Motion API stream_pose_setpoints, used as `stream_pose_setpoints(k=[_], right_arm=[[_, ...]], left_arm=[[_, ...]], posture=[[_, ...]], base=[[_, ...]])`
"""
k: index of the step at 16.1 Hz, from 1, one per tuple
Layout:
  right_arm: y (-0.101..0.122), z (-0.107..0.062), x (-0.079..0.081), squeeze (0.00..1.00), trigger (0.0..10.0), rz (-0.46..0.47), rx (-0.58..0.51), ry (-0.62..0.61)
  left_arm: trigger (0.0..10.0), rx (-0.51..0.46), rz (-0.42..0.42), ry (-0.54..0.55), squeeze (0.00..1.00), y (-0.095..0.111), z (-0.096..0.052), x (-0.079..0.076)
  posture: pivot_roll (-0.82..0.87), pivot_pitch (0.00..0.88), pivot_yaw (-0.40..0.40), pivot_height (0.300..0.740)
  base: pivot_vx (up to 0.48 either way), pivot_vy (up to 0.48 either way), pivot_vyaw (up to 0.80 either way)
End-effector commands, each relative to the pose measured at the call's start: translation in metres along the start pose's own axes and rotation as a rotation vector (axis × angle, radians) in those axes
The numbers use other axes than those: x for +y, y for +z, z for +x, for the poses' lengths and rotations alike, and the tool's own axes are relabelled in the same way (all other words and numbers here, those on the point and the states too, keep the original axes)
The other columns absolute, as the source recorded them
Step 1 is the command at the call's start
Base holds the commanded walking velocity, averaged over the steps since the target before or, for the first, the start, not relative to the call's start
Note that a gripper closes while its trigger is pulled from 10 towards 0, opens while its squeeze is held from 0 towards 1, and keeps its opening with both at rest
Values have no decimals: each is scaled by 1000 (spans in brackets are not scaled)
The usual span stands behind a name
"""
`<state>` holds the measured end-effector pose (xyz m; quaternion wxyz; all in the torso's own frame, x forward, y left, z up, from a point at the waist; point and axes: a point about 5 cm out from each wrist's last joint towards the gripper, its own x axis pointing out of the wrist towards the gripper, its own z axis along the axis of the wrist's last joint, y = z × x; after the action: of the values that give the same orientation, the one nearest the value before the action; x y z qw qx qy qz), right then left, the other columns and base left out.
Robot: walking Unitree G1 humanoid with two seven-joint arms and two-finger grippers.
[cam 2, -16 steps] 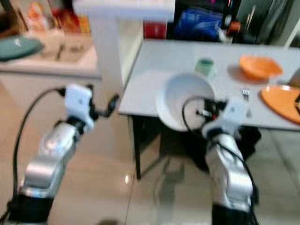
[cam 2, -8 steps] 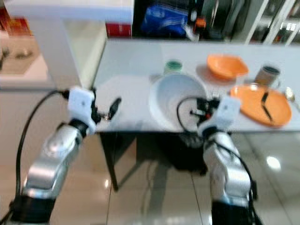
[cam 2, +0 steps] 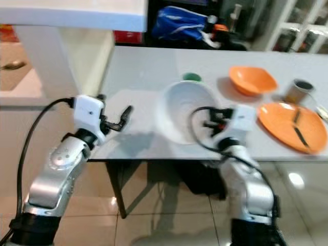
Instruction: Setting the table
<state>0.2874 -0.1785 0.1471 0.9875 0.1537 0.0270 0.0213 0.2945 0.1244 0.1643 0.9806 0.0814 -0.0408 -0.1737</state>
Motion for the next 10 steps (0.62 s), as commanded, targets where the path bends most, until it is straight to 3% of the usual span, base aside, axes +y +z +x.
stream_pose_setpoints(k=[1,6,8,10], right_arm=[[5,4,16,0,10000,39,-25,51],[5,3,11,0,10000,51,-10,24],[8,1,9,0,10000,131,14,-18],[7,0,9,0,10000,172,44,-8]], left_arm=[[10000,-3,23,27,0,3,-3,10],[10000,-4,23,-3,0,4,-2,6],[10000,-7,15,-50,0,5,-7,0],[10000,-42,-79,-102,0,9,-15,-9]], posture=[[57,15,-38,740],[56,40,-28,740],[55,103,-13,740],[56,126,-13,740]], base=[[386,0,800],[380,0,0],[364,0,0],[266,0,0]])
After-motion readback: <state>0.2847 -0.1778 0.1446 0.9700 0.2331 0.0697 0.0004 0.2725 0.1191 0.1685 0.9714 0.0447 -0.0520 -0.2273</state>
